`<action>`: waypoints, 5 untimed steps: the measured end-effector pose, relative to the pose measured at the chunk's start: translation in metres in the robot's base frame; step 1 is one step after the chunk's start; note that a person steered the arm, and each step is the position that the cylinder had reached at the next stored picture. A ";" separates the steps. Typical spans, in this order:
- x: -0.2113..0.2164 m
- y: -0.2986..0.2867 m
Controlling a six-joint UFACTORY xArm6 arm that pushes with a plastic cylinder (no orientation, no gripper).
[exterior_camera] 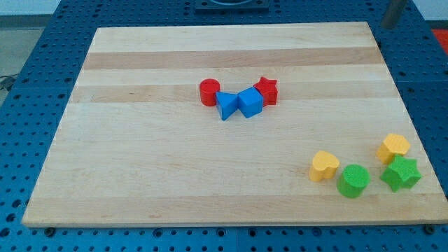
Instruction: Move the green star to the left side of the yellow hexagon
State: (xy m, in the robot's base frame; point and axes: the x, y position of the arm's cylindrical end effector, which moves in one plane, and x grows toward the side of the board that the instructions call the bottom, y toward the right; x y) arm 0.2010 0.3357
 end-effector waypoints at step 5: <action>0.025 -0.006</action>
State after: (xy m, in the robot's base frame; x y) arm 0.2259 0.3292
